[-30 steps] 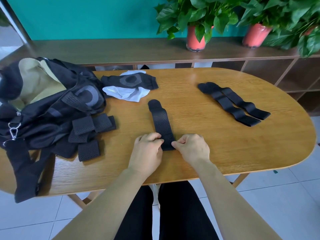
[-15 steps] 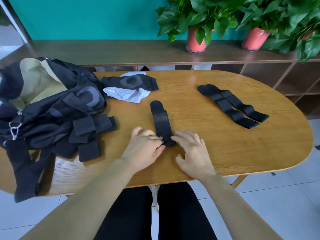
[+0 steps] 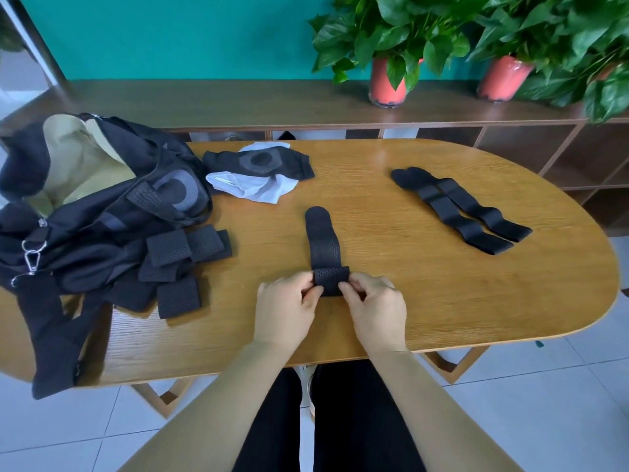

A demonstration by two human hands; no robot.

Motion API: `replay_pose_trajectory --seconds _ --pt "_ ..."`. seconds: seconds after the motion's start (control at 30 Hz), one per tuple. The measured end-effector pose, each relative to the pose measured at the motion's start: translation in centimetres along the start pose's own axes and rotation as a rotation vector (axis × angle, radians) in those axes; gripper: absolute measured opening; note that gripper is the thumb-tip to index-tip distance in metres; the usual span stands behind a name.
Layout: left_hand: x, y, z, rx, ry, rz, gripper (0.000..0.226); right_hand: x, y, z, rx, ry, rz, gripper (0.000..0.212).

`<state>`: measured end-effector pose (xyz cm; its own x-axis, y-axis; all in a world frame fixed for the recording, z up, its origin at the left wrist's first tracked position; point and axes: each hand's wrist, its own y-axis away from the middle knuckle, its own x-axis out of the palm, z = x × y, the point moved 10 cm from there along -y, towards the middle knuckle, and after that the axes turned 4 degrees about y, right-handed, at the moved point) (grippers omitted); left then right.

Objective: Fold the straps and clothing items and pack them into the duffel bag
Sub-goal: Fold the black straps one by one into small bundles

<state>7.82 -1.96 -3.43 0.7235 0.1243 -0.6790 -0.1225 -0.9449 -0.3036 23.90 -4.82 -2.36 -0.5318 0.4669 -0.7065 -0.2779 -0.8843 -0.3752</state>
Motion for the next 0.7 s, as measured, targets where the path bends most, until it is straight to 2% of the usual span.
replay_pose_trajectory --seconds 0.1,0.27,0.37,0.53,0.7 --pt "-0.4 -0.1 -0.7 -0.023 -0.067 -0.055 0.027 0.4 -0.2 0.1 0.024 0.024 -0.036 0.007" --pt "0.0 -0.7 -1.1 -0.004 -0.126 -0.033 0.013 1.0 -0.4 0.0 0.027 0.081 -0.051 0.012" --pt "0.5 -1.1 -0.9 -0.008 -0.158 0.018 0.023 1.2 -0.6 0.0 0.033 0.101 -0.039 0.020" --pt "0.4 -1.5 -0.7 -0.041 -0.102 0.049 0.053 1.4 -0.7 -0.3 0.076 0.110 -0.012 0.021" --pt "0.6 -1.4 -0.6 -0.029 -0.123 0.080 0.046 1.5 -0.8 -0.4 0.103 0.125 0.013 0.023"
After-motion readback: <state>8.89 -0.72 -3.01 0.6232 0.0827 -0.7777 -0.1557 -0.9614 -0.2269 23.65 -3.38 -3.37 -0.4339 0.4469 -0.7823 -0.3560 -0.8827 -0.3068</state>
